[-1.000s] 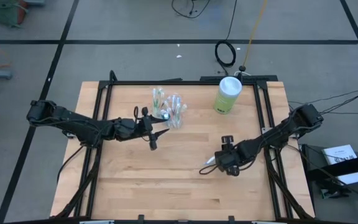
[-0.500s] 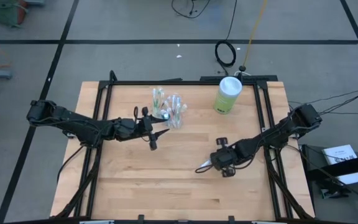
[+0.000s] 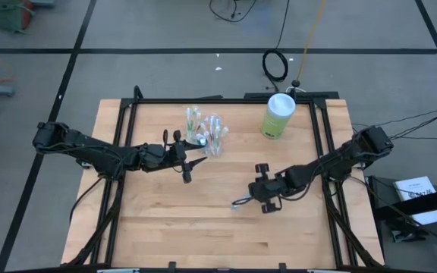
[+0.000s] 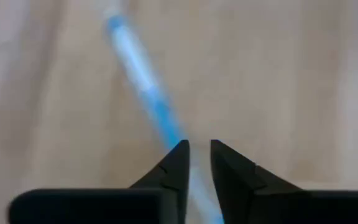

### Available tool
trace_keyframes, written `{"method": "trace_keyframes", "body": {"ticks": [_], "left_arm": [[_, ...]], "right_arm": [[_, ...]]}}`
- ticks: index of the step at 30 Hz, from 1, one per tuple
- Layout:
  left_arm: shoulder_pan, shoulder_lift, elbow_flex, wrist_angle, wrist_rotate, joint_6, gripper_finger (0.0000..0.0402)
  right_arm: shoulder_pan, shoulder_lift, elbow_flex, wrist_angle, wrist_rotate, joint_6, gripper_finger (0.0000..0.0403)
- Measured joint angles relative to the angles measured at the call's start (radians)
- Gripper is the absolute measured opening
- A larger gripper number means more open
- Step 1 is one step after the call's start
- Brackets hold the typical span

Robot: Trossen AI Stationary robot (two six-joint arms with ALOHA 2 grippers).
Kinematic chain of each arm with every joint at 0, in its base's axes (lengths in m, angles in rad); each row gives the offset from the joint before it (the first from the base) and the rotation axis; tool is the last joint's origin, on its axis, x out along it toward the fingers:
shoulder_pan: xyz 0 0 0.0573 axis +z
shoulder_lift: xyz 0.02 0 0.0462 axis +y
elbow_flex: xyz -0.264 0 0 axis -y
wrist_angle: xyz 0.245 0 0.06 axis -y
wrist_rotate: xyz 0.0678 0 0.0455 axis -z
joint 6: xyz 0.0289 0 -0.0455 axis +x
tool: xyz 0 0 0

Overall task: Pick & Place toothbrushing station
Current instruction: Put the blue toothbrush into the transparent organizer

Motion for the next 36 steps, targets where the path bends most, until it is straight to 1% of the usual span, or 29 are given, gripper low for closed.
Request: {"method": "trace_keyframes", "body": {"ticks": [2, 4, 9, 13, 16, 19, 22, 25, 30, 32, 34, 36], "left_arm": [[0.000, 0.000, 0.000, 0.003, 0.000, 0.000, 0.0198], [0.000, 0.000, 0.000, 0.003, 0.000, -0.001, 0.0198], [0.000, 0.000, 0.000, 0.004, 0.001, -0.002, 0.0198], [0.000, 0.000, 0.000, 0.003, 0.002, -0.002, 0.0198], [0.000, 0.000, 0.000, 0.003, 0.002, -0.002, 0.0198], [0.000, 0.000, 0.000, 0.004, 0.003, -0.006, 0.0198], [0.000, 0.000, 0.000, 0.004, 0.003, -0.006, 0.0198], [0.000, 0.000, 0.000, 0.005, 0.003, -0.006, 0.0198], [0.000, 0.000, 0.000, 0.005, 0.003, -0.025, 0.0198], [0.000, 0.000, 0.000, 0.005, 0.003, -0.048, 0.0198], [0.000, 0.000, 0.000, 0.005, 0.004, -0.068, 0.0198], [0.000, 0.000, 0.000, 0.005, 0.035, -0.087, 0.0198]], "right_arm": [[-0.018, -0.001, 0.001, 0.000, 0.016, -0.010, 0.0081], [-0.036, 0.000, 0.001, -0.010, 0.001, -0.008, 0.0106], [-0.065, 0.000, -0.020, -0.010, -0.068, -0.009, 0.0161], [-0.066, 0.000, -0.043, -0.006, -0.092, -0.049, 0.0186], [-0.070, 0.000, -0.074, 0.018, -0.096, -0.071, 0.0191], [-0.074, 0.000, -0.114, 0.073, -0.098, -0.077, 0.0178], [-0.074, -0.003, -0.150, 0.112, -0.097, -0.121, 0.0149], [-0.073, -0.006, -0.177, 0.152, -0.095, -0.154, 0.0107], [-0.072, -0.001, -0.182, 0.225, -0.098, -0.222, 0.0020], [-0.073, 0.001, -0.176, 0.253, -0.088, -0.262, 0.0009], [-0.073, 0.000, -0.159, 0.289, -0.066, -0.313, 0.0015], [-0.072, 0.000, -0.125, 0.307, -0.036, -0.390, 0.0019]]}}
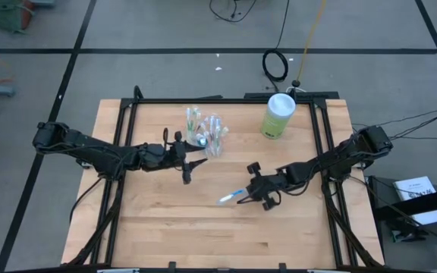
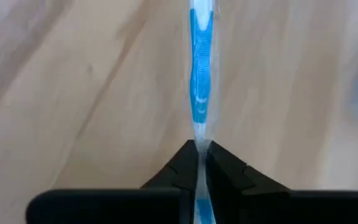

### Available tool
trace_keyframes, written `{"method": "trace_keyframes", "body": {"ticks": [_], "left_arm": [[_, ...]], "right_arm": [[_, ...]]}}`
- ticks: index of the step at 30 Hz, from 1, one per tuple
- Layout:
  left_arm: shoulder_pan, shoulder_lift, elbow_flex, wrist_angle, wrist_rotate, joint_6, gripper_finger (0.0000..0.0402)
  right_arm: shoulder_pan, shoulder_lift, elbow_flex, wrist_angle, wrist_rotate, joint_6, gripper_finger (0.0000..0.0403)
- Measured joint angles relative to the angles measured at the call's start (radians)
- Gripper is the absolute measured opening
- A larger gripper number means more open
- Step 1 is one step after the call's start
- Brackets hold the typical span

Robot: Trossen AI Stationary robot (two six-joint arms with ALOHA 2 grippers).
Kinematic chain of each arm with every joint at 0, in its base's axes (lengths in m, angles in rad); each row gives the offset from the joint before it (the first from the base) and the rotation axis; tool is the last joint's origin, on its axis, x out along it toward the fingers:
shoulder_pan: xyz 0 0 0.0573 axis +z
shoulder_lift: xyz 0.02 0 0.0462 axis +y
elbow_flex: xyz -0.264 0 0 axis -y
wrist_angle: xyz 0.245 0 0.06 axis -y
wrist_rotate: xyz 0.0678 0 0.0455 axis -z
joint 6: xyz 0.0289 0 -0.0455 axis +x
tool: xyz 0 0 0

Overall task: Pick & Place toothbrushing station
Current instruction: Put the blue toothbrush into the transparent organizer

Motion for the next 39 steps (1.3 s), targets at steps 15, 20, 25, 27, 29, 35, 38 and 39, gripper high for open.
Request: {"method": "trace_keyframes", "body": {"ticks": [15, 20, 25, 27, 29, 35, 38, 39], "left_arm": [[-0.010, 0.084, 0.000, -0.035, 0.387, -0.357, 0.0198], [0.016, 0.162, 0.000, -0.034, 0.364, -0.392, 0.0198], [0.059, 0.247, 0.000, -0.042, 0.349, -0.546, 0.0198], [0.065, 0.290, 0.000, -0.048, 0.349, -0.569, 0.0198], [0.066, 0.337, 0.000, -0.037, 0.345, -0.585, 0.0198], [0.071, 0.428, 0.000, -0.014, 0.293, -0.603, 0.0198], [0.072, 0.445, 0.000, 0.031, 0.308, -0.603, 0.0198], [0.072, 0.445, 0.000, 0.042, 0.310, -0.603, 0.0198]], "right_arm": [[-0.065, 0.035, 0.111, 0.308, 0.271, -0.750, 0.0003], [-0.092, 0.162, 0.111, 0.409, 0.202, -0.873, 0.0003], [-0.114, 0.303, 0.110, 0.576, 0.208, -1.032, 0.0003], [-0.124, 0.346, 0.111, 0.685, 0.206, -1.064, 0.0003], [-0.131, 0.374, 0.111, 0.751, 0.205, -1.098, 0.0003], [-0.144, 0.403, 0.111, 0.798, 0.202, -1.166, 0.0002], [-0.145, 0.402, 0.111, 0.799, 0.202, -1.167, 0.0000], [-0.145, 0.402, 0.111, 0.803, 0.202, -1.173, 0.0000]]}}
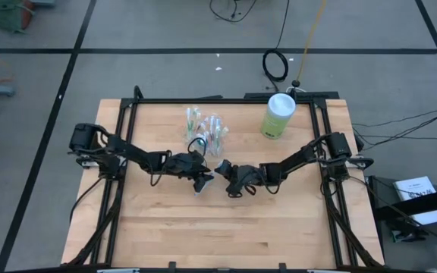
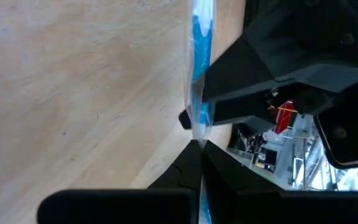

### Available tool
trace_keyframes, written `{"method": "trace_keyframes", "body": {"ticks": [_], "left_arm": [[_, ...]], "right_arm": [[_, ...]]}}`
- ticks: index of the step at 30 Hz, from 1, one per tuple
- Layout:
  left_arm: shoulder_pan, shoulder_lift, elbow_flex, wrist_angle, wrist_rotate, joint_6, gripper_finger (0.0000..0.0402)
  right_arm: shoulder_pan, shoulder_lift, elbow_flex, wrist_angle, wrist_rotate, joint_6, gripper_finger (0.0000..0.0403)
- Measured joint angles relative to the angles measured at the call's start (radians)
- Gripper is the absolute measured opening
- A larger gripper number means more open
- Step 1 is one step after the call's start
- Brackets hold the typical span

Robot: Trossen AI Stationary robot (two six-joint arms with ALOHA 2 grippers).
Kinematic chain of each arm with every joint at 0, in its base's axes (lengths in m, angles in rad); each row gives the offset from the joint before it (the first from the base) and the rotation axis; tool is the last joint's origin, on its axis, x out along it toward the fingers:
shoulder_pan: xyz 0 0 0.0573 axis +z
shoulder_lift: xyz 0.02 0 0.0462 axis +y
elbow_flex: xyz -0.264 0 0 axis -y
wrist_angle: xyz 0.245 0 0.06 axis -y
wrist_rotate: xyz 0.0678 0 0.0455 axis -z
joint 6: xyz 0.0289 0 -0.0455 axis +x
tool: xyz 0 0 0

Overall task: Pick & Place toothbrushing station
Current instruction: Put the blue toothbrush into the transparent organizer

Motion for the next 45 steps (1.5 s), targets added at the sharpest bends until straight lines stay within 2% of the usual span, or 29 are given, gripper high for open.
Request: {"method": "trace_keyframes", "body": {"ticks": [5, 14, 18, 21, 25, 29, 34, 39, 42, 45], "left_arm": [[0.000, 0.000, 0.000, 0.047, 0.005, 0.004, 0.0174], [0.001, 0.000, 0.001, 0.055, -0.006, -0.004, 0.0045], [0.001, 0.000, 0.000, 0.054, -0.006, -0.004, 0.0012], [0.001, 0.000, 0.000, 0.054, -0.006, -0.004, 0.0015], [0.001, 0.000, 0.000, 0.054, -0.005, -0.004, 0.0039], [0.001, 0.000, 0.000, 0.054, -0.002, -0.005, 0.0032], [0.001, -0.007, 0.000, 0.051, 0.002, -0.007, 0.0011], [0.006, -0.025, 0.000, 0.040, 0.006, -0.004, 0.0027], [0.013, -0.048, 0.000, 0.014, 0.004, 0.000, 0.0030], [0.028, -0.093, 0.002, -0.043, 0.006, 0.027, 0.0016]], "right_arm": [[0.000, 0.000, 0.000, 0.018, 0.000, -0.046, 0.0000], [0.003, 0.000, -0.001, 0.087, 0.000, -0.043, 0.0001], [0.003, 0.000, -0.001, 0.082, 0.000, -0.046, 0.0001], [0.003, 0.000, -0.001, 0.069, 0.000, -0.053, 0.0001], [0.003, -0.001, 0.000, 0.062, -0.002, -0.041, 0.0001], [0.003, -0.001, 0.000, 0.061, -0.001, -0.033, 0.0008], [0.003, -0.001, 0.001, 0.061, 0.000, 0.044, 0.0043], [0.003, -0.003, 0.002, 0.063, 0.010, 0.121, 0.0084], [0.017, -0.010, 0.002, 0.055, 0.076, 0.177, 0.0102], [0.051, -0.011, 0.002, 0.051, 0.206, 0.205, 0.0112]]}}
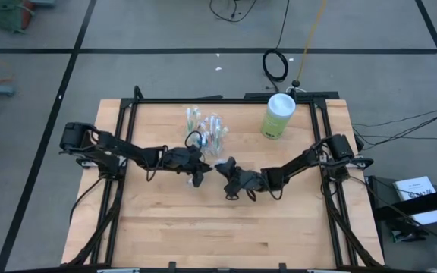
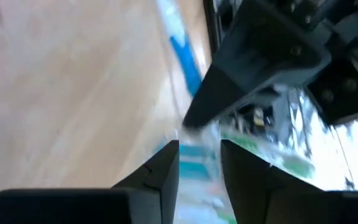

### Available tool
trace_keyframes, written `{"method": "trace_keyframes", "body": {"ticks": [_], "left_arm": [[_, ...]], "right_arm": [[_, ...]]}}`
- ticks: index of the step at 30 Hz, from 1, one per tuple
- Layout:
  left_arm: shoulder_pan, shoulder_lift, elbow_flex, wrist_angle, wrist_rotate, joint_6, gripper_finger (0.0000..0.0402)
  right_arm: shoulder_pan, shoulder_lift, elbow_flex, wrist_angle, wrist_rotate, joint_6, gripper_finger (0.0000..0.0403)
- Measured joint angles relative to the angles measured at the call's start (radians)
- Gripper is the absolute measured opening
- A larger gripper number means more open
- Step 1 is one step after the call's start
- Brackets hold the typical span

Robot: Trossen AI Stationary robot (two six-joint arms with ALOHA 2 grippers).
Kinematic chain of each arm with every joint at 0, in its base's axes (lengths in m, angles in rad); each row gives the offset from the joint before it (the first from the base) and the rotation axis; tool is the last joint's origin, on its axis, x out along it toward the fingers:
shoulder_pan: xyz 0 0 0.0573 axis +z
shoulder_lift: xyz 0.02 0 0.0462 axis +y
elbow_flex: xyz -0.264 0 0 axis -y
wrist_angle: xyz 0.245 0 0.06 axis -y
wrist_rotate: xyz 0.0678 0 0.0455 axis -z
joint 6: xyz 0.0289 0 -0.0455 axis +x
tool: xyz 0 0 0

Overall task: Pick & Place toothbrushing station
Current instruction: Put the blue toothbrush into the transparent organizer

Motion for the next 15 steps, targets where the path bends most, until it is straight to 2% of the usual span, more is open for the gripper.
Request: {"method": "trace_keyframes", "body": {"ticks": [3, 7, 12, 15], "left_arm": [[0.018, -0.056, 0.000, -0.056, 0.003, 0.036, 0.0010], [0.038, -0.146, -0.001, -0.120, 0.010, 0.082, 0.0021], [0.056, -0.266, -0.002, -0.232, -0.005, 0.141, 0.0010], [0.075, -0.359, -0.002, -0.241, -0.008, 0.181, 0.0012]], "right_arm": [[0.034, 0.000, 0.000, 0.001, 0.114, -0.016, 0.0114], [0.070, 0.000, -0.002, -0.004, 0.195, -0.026, 0.0114], [0.100, 0.000, -0.002, 0.003, 0.294, 0.070, 0.0114], [0.112, 0.000, -0.002, 0.000, 0.301, 0.175, 0.0114]]}}
